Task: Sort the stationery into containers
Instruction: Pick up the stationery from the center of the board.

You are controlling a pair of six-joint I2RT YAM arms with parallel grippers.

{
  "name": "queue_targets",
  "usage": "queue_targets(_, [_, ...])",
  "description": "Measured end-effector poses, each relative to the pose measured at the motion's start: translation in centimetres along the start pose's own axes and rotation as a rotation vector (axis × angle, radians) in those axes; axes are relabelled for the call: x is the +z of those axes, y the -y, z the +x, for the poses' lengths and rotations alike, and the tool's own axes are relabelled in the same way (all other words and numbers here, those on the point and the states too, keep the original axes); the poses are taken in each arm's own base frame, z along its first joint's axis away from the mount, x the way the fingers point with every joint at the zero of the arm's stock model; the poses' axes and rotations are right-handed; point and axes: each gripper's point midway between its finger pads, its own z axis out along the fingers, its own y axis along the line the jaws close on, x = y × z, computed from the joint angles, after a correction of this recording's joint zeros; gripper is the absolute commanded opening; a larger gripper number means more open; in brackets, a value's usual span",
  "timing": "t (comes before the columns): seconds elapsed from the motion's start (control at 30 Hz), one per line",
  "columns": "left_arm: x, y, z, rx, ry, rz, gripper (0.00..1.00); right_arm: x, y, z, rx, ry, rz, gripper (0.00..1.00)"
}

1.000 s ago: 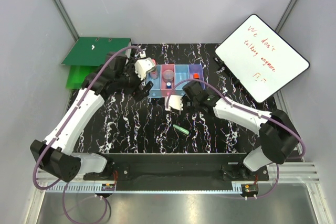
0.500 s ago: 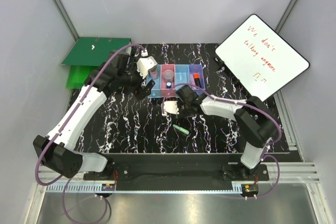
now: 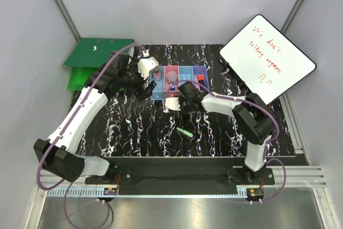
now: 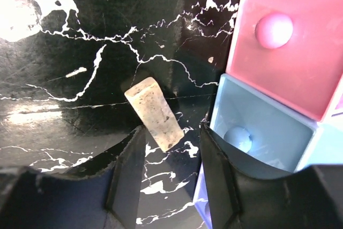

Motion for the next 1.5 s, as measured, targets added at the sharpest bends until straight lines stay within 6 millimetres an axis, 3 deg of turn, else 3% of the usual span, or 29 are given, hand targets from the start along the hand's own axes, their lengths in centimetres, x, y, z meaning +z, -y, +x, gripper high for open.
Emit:
queue_targets(0.2, [-0.1,-0.5,0.0,0.003,0.002,-0.011,0.99,0.2,0.3,-0.4,-0.032,0.027,-0.022,0.59])
queue_targets(0.33, [-0.1,-0.7,0.1,0.005,0.001,-0.015,0.99,0.5,0.2,-0.9,-0.050,0.046,-0.081,0.47])
queue_targets(0.37, [-0.2,-0.8,0.1,0.005,0.001,-0.016,0.99,0.6,0.2,-1.1,-0.051,0.051,-0.099,0.38])
queue_targets(0.7, [-0.8,-1.9,-0.7,0.015,0.023,-0.046,0.99,0.8,-0.8,-2.0,-0.086,0.089,-0.238,0.18])
queue_targets(1.03, [-1.0,-2.2,-0.8,0.017,0.026,-0.055,0.99,-0.8,-3.4,-1.9,-0.062,0.102,-0.358,0.16])
queue_targets(1.2, [-1.2,-2.3,-1.1,0.019,0.034,-0.057,0.99,-3.6,-6.3,-1.8,-0.003,0.095,-0.448,0.15])
queue_targets(1.37, [-1.2,-2.2,-1.1,0.019,0.037,-0.052,0.99,-6.3,-5.8,-3.2,0.042,0.119,-0.416,0.14])
queue_targets(1.43, [-1.2,-2.1,-1.2,0.019,0.040,-0.050,0.99,-7.2,-5.2,-3.7,0.054,0.131,-0.387,0.18])
queue_targets(1.47, [-1.2,-2.1,-1.2,0.017,0.041,-0.049,0.99,-7.6,-4.9,-3.9,0.058,0.136,-0.373,0.24])
queue_targets(1.5, [-1.3,-2.0,-1.2,0.015,0.042,-0.047,0.99,-7.9,-4.7,-4.0,0.060,0.140,-0.360,0.35])
